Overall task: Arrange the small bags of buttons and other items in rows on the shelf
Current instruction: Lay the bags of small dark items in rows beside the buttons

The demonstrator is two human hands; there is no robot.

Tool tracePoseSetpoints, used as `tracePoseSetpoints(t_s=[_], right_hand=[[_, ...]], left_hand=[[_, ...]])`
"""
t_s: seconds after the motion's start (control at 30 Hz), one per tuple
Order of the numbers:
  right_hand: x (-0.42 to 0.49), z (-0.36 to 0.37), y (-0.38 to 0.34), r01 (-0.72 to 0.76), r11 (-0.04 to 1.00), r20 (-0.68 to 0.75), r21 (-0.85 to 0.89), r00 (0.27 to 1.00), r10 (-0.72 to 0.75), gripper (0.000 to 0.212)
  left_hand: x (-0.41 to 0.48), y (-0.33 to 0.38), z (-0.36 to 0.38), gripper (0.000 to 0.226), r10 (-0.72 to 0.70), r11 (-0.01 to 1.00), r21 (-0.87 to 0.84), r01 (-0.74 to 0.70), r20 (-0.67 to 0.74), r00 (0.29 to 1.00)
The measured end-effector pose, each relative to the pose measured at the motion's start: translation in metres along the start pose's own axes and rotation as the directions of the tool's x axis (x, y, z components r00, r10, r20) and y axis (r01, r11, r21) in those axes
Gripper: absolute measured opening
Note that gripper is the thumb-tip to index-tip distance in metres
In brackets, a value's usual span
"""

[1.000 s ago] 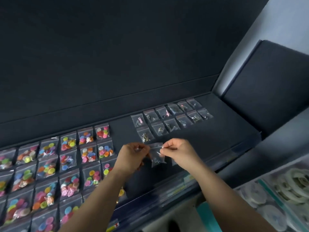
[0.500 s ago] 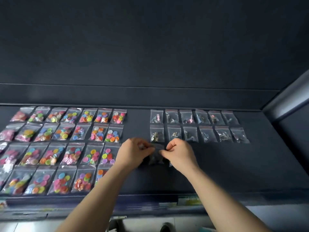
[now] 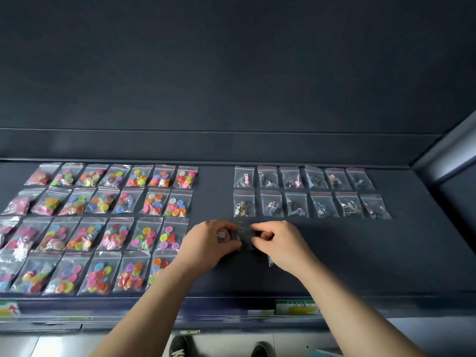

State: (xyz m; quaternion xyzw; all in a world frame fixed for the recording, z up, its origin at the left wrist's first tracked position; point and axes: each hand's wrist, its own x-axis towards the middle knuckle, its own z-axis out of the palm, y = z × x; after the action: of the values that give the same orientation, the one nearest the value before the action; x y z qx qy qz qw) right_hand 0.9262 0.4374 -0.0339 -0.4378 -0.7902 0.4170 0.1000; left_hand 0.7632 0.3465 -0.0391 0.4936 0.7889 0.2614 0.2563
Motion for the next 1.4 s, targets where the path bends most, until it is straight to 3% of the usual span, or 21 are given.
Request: tracePoseSetpoints(t_s=[0.2, 0.47, 0.57, 0.67, 0.73, 0.8, 0.87, 0.97, 1.1, 1.17, 1.27, 1.4], right_hand=[[-0.002, -0.006, -0.001, -0.026, 0.995, 0.028, 0.092, 0.999, 0.024, 0.043], [0.000, -0.004, -0.001, 0.009, 0.999, 0.040, -0.047, 0.999, -0.007, 0.045], [-0.003, -0.006, -0.001, -0.029, 0.995, 0.015, 0.090, 0.999, 0.028, 0.037], [-0.007, -0.017, 0.000, -0.196, 0.881, 0.040, 0.431, 0.979, 0.198, 0.022], [-0.009, -0.027, 0.001, -0.292, 0.674, 0.141, 0.679, 0.952, 0.271, 0.023], [-0.012, -0.037, 0.004, -0.283, 0.523, 0.204, 0.804, 0.957, 0.205, 0.027], [-0.017, -0.044, 0.005, -0.243, 0.560, 0.211, 0.792, 0.970, 0.122, 0.034], [-0.023, -0.050, 0.005, -0.178, 0.626, 0.205, 0.759, 0.978, 0.030, 0.039], [-0.031, -0.054, 0.014, -0.194, 0.521, 0.171, 0.831, 0.981, 0.091, 0.037], [-0.033, -0.054, 0.019, -0.215, 0.475, 0.152, 0.853, 0.974, 0.167, 0.023], [-0.032, -0.054, 0.026, -0.208, 0.433, 0.116, 0.877, 0.966, 0.230, 0.008], [-0.027, -0.051, 0.025, -0.196, 0.444, 0.124, 0.874, 0.975, 0.186, 0.004]], left_hand=[[0.000, -0.001, -0.003, 0.032, 0.025, 1.000, -0.001, -0.025, 0.014, 1.000], [0.001, -0.002, -0.004, 0.035, 0.021, 1.000, 0.006, -0.022, 0.017, 1.000], [0.000, -0.001, -0.006, 0.033, 0.007, 1.000, -0.020, -0.006, 0.033, 0.999], [-0.003, 0.002, -0.010, 0.029, -0.020, 0.989, -0.150, 0.021, 0.003, 1.000], [-0.008, 0.012, -0.013, 0.025, -0.048, 0.964, -0.264, 0.045, -0.006, 0.999], [-0.012, 0.029, -0.012, 0.020, -0.065, 0.902, -0.422, 0.088, 0.069, 0.995], [-0.014, 0.046, -0.008, 0.018, -0.037, 0.836, -0.534, 0.123, 0.168, 0.985], [-0.012, 0.062, 0.003, 0.013, -0.016, 0.811, -0.569, 0.138, 0.214, 0.977], [-0.010, 0.064, 0.012, 0.012, -0.091, 0.720, -0.672, 0.173, 0.156, 0.984], [-0.011, 0.063, 0.014, 0.012, -0.096, 0.682, -0.712, 0.168, 0.140, 0.985], [-0.016, 0.061, 0.017, 0.013, -0.094, 0.715, -0.676, 0.179, 0.161, 0.982], [-0.018, 0.060, 0.017, 0.012, -0.101, 0.756, -0.629, 0.183, 0.164, 0.981]])
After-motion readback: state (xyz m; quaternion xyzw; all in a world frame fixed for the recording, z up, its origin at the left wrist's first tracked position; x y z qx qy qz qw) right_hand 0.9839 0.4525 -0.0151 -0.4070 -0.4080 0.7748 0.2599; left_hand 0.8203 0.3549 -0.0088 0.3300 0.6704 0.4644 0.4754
